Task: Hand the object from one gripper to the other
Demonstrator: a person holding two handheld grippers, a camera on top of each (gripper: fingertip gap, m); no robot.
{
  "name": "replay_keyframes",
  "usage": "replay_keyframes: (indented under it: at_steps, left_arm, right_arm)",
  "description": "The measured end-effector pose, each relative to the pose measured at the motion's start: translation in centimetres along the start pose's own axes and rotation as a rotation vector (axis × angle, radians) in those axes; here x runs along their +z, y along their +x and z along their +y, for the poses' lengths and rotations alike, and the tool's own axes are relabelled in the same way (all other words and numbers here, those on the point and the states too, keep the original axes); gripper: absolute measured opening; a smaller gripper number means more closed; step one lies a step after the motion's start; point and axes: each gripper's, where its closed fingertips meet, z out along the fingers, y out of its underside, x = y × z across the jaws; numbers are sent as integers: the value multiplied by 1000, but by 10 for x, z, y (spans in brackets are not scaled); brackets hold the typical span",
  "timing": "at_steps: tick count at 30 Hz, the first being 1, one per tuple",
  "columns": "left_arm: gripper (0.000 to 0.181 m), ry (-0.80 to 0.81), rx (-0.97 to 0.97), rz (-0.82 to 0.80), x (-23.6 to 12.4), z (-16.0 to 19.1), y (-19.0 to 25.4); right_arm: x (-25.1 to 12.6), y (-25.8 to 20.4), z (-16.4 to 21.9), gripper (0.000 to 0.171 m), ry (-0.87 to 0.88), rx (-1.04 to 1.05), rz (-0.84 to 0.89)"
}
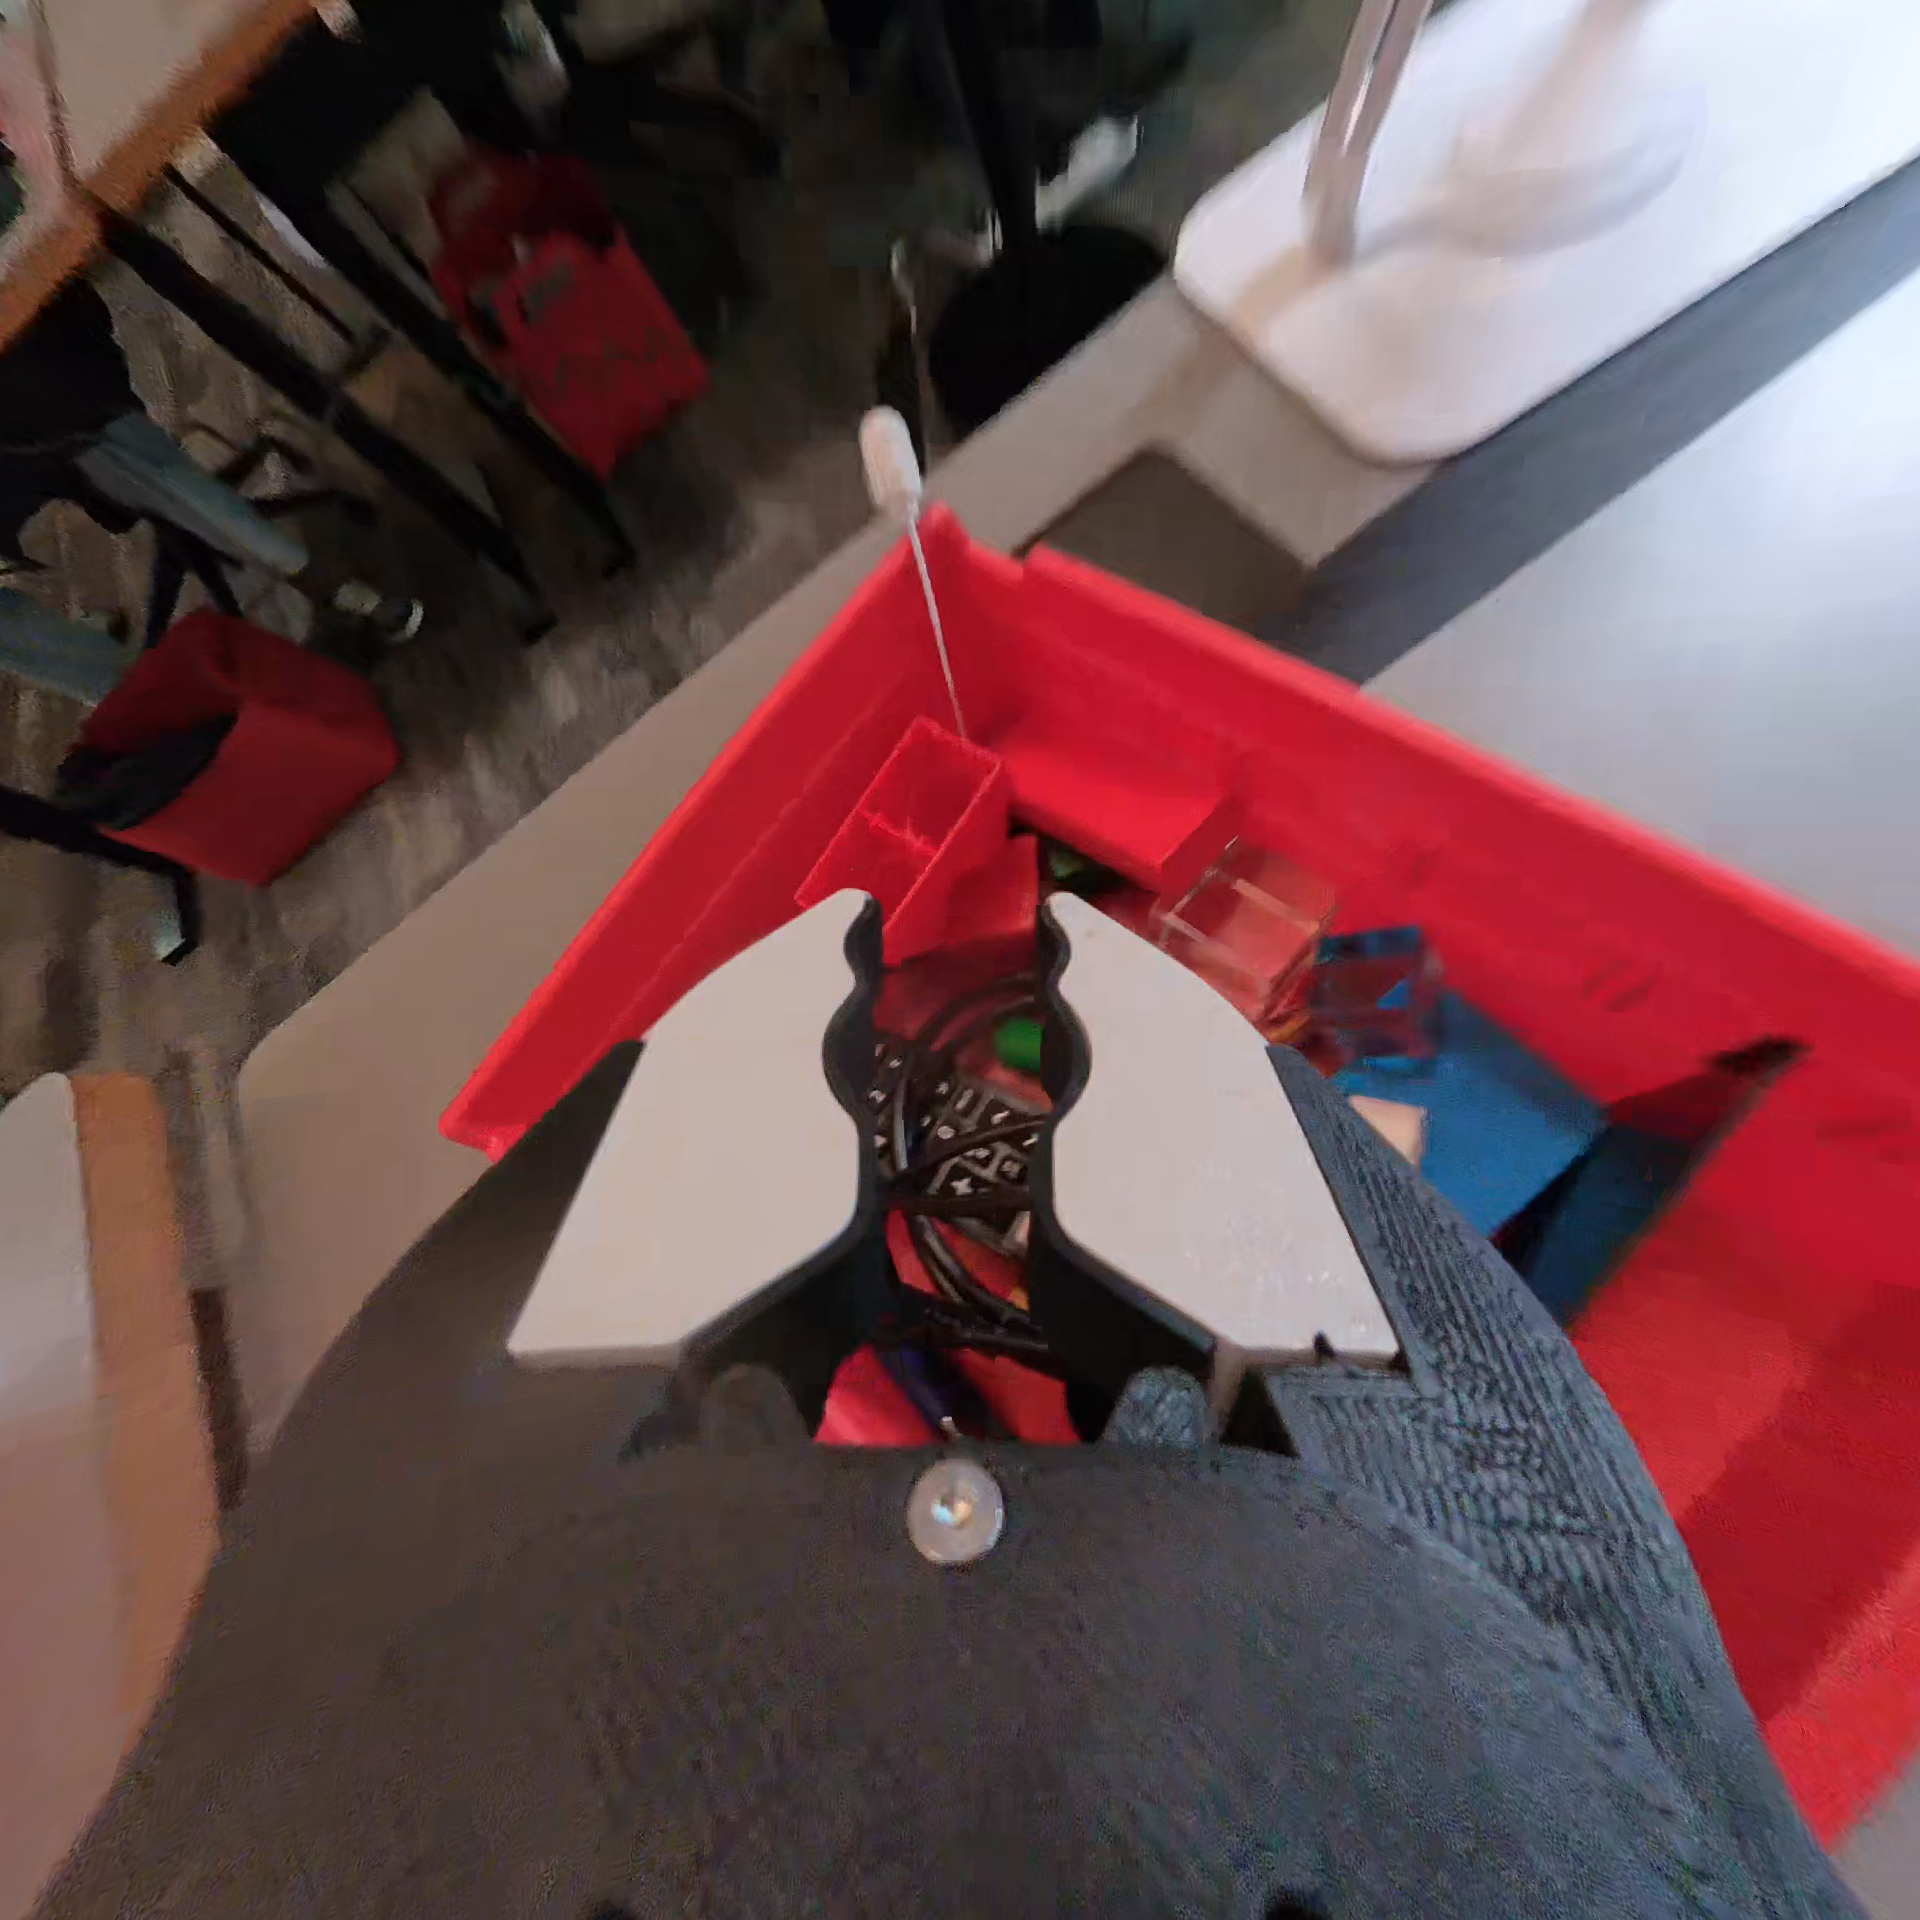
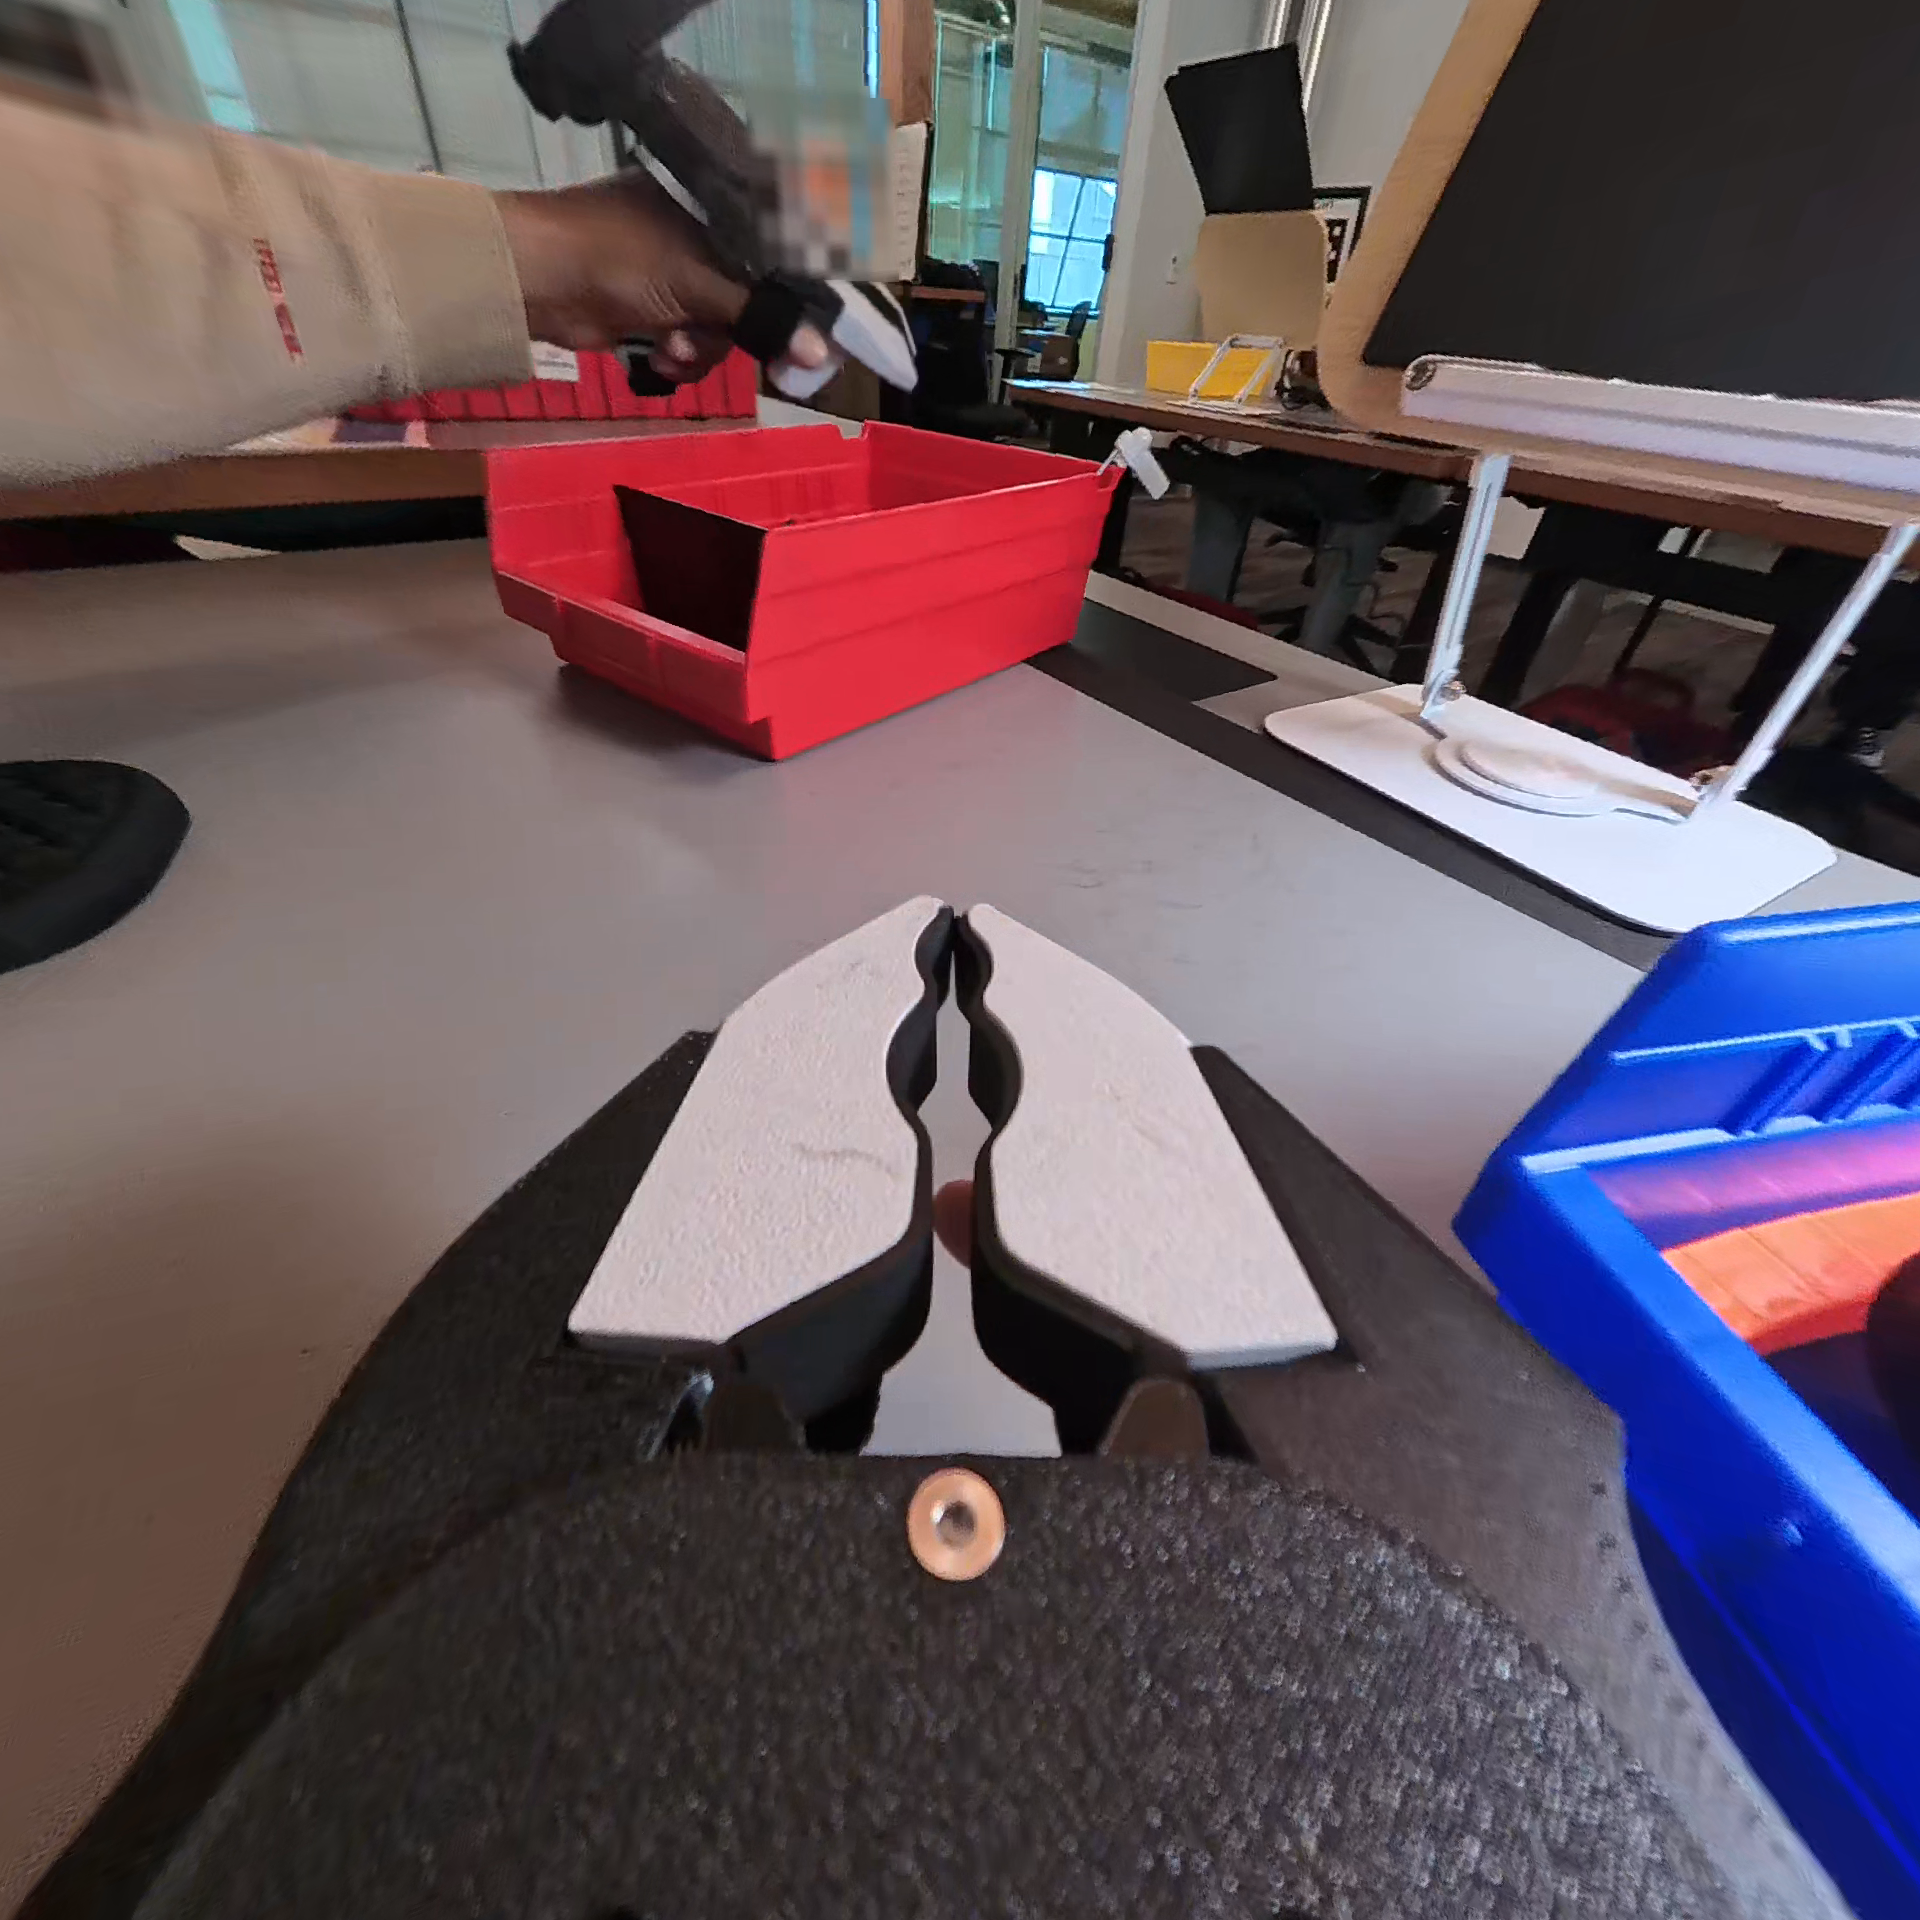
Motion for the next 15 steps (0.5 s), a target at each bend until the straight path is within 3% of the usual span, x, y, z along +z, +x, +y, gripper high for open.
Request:
replay_keyframes:
  at_steps: [7,9,15]
  left_arm:
    - [42,-295,213,-47,68,40,-16]
    - [41,-332,236,-49,80,46,-19]
    - [10,-368,358,-108,93,56,-23]
  right_arm:
    - [-3,6,8,10,-49,62,-23]
    - [-4,7,7,3,-48,57,-26]
    - [-3,8,11,0,-75,22,-18]
